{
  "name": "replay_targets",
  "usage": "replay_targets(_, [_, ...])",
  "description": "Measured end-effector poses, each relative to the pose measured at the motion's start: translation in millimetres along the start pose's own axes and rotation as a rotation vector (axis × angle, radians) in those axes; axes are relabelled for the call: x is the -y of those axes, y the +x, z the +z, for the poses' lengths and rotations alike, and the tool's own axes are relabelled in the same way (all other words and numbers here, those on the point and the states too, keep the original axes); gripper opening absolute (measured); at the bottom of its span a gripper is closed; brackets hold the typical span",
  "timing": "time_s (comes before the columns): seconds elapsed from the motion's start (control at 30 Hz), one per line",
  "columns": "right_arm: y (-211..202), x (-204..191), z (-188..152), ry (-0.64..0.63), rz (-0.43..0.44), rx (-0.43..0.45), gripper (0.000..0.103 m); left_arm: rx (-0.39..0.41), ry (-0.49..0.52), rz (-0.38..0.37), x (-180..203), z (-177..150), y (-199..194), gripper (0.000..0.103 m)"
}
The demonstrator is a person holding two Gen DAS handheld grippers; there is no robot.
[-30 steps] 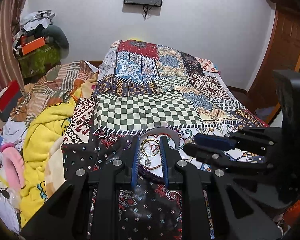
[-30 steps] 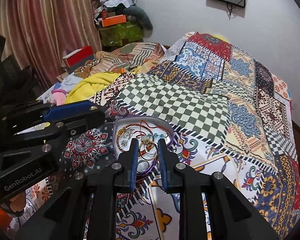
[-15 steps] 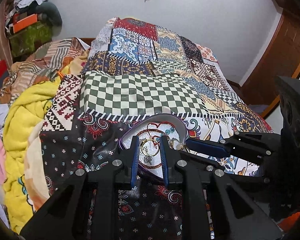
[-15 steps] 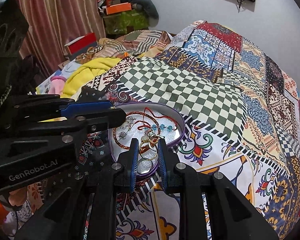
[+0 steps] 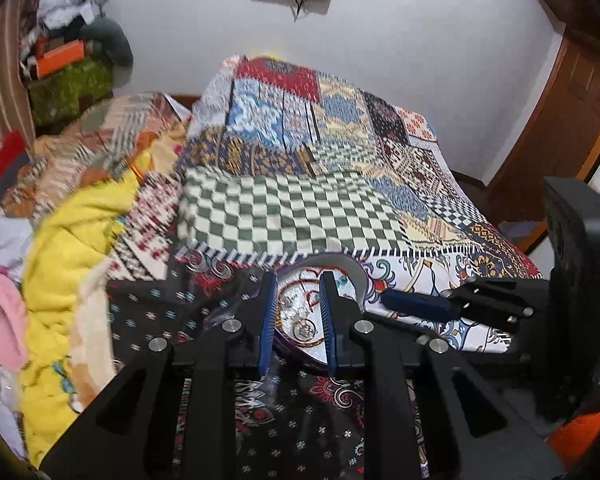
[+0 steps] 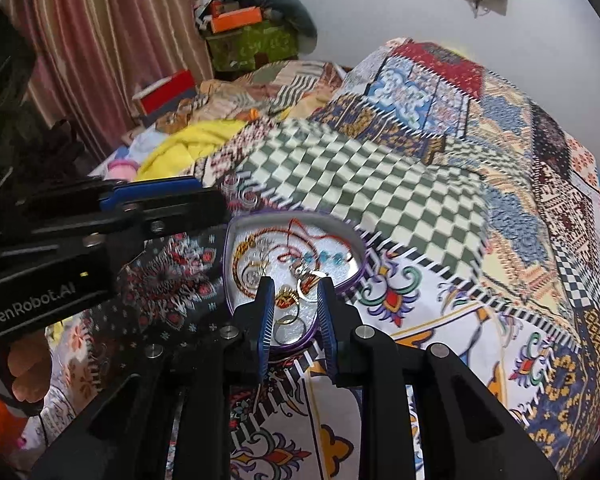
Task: Organize jewelry
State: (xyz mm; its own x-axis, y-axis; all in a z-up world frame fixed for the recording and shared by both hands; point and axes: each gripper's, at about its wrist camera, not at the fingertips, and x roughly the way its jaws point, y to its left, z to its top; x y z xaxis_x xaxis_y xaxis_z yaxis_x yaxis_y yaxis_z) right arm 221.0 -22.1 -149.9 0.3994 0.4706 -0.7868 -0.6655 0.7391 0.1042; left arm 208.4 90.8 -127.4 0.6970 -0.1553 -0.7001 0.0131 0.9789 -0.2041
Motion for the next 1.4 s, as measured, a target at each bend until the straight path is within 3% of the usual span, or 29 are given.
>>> replay_targets(0.2, [-55, 4, 10, 0.058, -0.043, 0.125, 0.020, 0.112, 0.052, 0.055, 19, 5, -52, 0.019])
replay_targets(0.6, [-221, -42, -5, 0.041, -0.151, 0.548, 0.020, 0.453, 0.125, 0.103, 75, -7, -197, 0.019])
replay_targets(0.67, [-240, -53, -13, 0.040, -0.155, 0.606, 0.021, 0.506, 0.135, 0.110, 82, -13, -219, 0.025])
replay_targets(0.73, [-256, -63, -23, 0.040, -0.157, 0.649, 0.030, 0.571, 0.148, 0.131, 90, -23, -242, 0.038])
replay_targets(0.8, [-266, -70, -30, 0.051, -0.180, 0.692, 0.051, 0.619, 0.159, 0.154, 97, -32, -257, 0.047])
replay_targets(0.97, [-283, -85, -50, 0.063, -0.246, 0.778, 0.084, 0.689, 0.157, 0.204, 108, -53, -282, 0.078])
replay_targets(1.03, [-284, -89, -54, 0.061, -0.270, 0.797, 0.086, 0.705, 0.148, 0.208, 108, -59, -288, 0.095])
replay_targets(1.13, [-283, -93, -56, 0.053, -0.294, 0.799, 0.088, 0.713, 0.137, 0.216, 108, -63, -291, 0.100])
replay_targets(1.27, [-284, -89, -59, 0.077, -0.297, 0.799, 0.103, 0.707, 0.125, 0.217, 106, -65, -293, 0.102])
replay_targets(1.4, [-286, -87, -65, 0.083, -0.305, 0.791, 0.103, 0.699, 0.114, 0.221, 104, -68, -294, 0.102])
